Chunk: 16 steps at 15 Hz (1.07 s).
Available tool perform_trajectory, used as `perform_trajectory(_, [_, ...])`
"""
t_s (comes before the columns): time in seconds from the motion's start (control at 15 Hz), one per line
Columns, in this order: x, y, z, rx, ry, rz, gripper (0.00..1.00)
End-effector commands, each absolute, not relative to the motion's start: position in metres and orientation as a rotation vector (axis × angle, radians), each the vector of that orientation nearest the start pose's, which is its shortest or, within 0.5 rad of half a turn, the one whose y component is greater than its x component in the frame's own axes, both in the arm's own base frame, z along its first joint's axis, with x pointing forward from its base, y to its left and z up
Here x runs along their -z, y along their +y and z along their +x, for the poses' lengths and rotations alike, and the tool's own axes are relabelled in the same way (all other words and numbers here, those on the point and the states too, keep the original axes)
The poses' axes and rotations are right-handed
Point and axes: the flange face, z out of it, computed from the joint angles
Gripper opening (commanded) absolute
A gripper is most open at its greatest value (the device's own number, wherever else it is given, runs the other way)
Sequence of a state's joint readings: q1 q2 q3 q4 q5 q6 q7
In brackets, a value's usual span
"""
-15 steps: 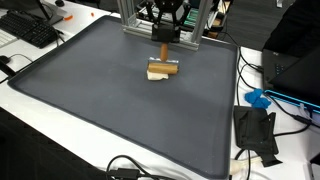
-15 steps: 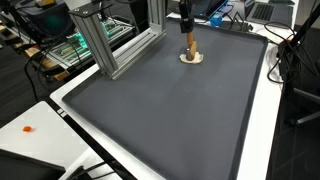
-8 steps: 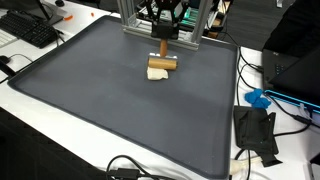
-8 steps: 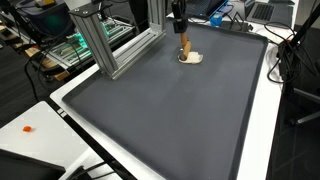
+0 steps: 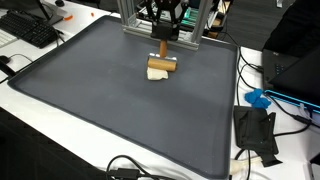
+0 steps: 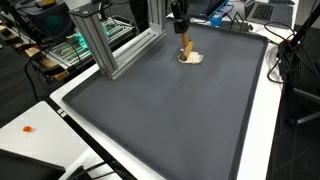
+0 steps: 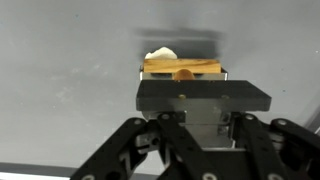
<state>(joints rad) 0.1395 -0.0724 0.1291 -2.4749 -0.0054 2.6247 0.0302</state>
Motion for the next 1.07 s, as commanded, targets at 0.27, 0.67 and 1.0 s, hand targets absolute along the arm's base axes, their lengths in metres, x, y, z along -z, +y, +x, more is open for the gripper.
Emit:
perform_trajectory(0.27, [-0.3,0.137,0.474,0.424,-0.304,-3.063,0.22])
perform_trajectory(0.67, [-0.291,0.142,0.477,0.47,-0.221,-3.074,0.22])
perform_trajectory(1.0, [-0.29,0.146,0.48,0.535,-0.071,-3.113,0.22])
